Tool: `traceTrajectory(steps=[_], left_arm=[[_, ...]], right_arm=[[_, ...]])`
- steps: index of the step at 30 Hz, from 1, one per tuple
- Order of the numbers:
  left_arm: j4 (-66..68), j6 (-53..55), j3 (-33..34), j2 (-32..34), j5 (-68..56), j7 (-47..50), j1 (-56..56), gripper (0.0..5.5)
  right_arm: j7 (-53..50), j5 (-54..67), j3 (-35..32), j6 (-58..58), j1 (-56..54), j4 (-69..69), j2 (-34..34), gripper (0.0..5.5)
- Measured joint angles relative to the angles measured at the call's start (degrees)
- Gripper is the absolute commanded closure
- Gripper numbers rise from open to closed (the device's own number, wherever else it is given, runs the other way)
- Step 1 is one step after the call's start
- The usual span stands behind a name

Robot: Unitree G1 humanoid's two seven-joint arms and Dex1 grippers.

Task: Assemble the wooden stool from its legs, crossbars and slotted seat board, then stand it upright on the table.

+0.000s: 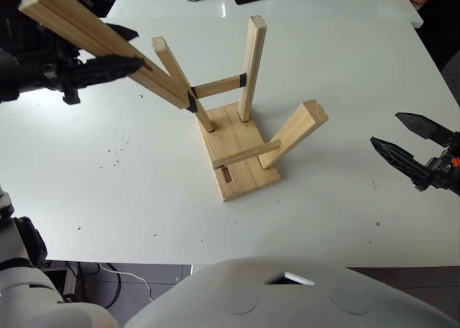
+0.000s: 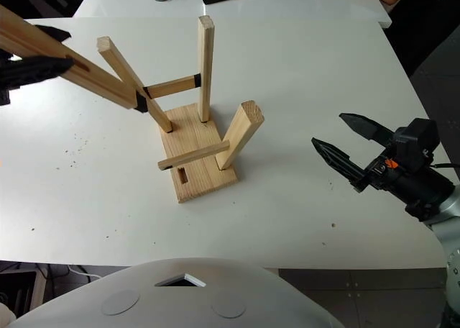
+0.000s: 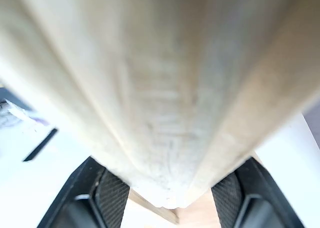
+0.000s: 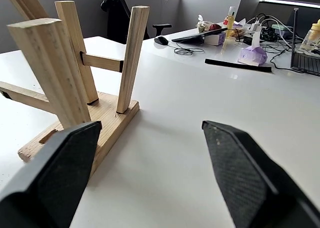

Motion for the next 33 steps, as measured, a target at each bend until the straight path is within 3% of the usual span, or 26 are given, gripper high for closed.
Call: traceTrajectory(steps=[7,14,25,33], left_arm=[[-11.1,3.4,2.0,-5.5,-6.9,6.8,5.9,3.39],[-21.7,4.1,2.0,-8.0,-8.8,9.6,16.6,3.39],[-26.6,-1.6,-3.2,-13.4,-3.1,15.0,21.9,3.39],[-16.8,-7.4,-6.0,-7.8,5.2,7.0,16.3,3.39]], right_arm=[[0.2,-3.0,8.3,-0.5,-3.3,1.5,-4.0,1.8],[-0.7,-25.6,23.5,-13.5,-5.7,12.8,-6.7,1.8],[-2.0,-39.1,31.7,-28.5,-8.1,21.0,-4.6,1.8],[-5.8,-44.3,35.5,-31.6,-3.7,19.0,-1.3,1.8]])
